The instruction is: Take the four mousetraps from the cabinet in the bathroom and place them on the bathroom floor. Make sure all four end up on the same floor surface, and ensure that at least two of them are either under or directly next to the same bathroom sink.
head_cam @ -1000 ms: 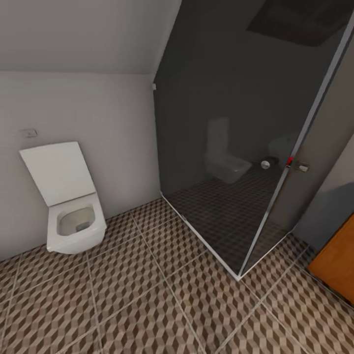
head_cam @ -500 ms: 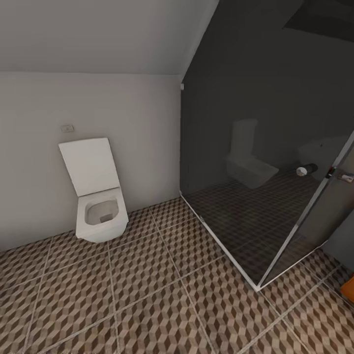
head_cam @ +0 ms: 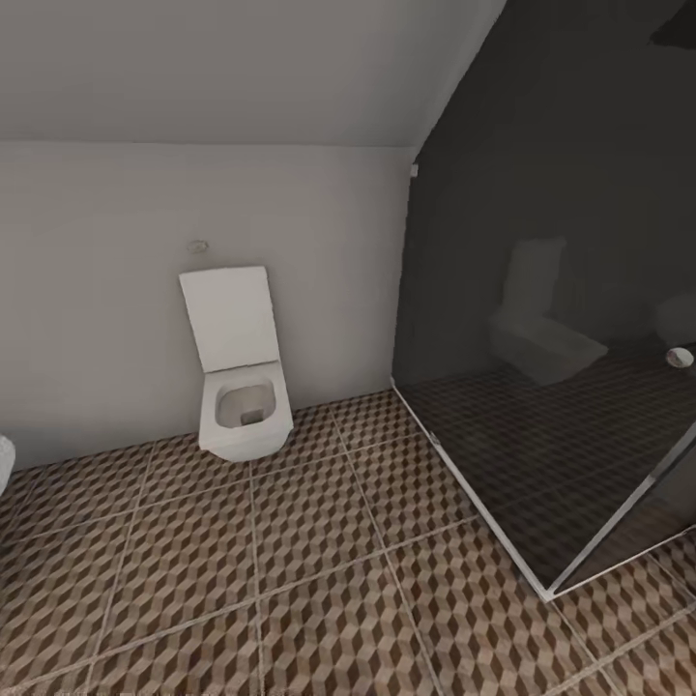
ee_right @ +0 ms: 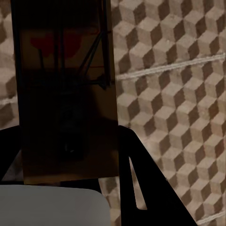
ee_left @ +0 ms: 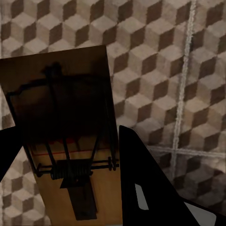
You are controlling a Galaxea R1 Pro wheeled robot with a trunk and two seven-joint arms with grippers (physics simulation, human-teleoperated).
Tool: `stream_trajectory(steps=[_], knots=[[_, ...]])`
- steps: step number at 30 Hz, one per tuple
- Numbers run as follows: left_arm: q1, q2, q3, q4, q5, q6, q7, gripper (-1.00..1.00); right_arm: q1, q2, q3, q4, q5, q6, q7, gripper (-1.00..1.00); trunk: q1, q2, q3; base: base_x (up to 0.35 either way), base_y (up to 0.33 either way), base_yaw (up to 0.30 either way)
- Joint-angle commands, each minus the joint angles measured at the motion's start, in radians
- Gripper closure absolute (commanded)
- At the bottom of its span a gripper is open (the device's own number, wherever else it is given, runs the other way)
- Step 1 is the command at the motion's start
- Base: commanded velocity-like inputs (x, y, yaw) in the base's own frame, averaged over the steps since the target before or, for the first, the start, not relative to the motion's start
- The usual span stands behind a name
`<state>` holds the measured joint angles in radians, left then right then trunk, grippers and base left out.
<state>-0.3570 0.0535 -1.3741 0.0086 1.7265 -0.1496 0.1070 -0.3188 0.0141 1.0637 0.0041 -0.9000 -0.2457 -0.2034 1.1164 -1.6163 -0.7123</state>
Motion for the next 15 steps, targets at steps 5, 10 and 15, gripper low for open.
stream_trajectory(steps=[5, 10, 15], knots=[[0.0, 0.0, -0.009, -0.001, 0.002, -0.001, 0.005, 1.0, 0.0, 0.0, 0.009, 0.0, -0.01, -0.003, -0.002, 1.0, 0.0, 0.0, -0.001, 0.0, 0.0, 0.292], [0.0, -0.001, -0.01, -0.001, 0.0, -0.001, 0.005, 1.0, 0.0, -0.001, 0.009, 0.0, -0.01, -0.003, -0.002, 1.0, 0.0, 0.0, -0.001, 0.0, 0.0, 0.293], [0.0, -0.001, -0.01, -0.001, -0.001, -0.001, 0.005, 1.0, 0.0, -0.002, 0.009, 0.0, -0.01, -0.003, -0.002, 1.0, 0.0, 0.0, -0.001, 0.0, 0.0, 0.293]])
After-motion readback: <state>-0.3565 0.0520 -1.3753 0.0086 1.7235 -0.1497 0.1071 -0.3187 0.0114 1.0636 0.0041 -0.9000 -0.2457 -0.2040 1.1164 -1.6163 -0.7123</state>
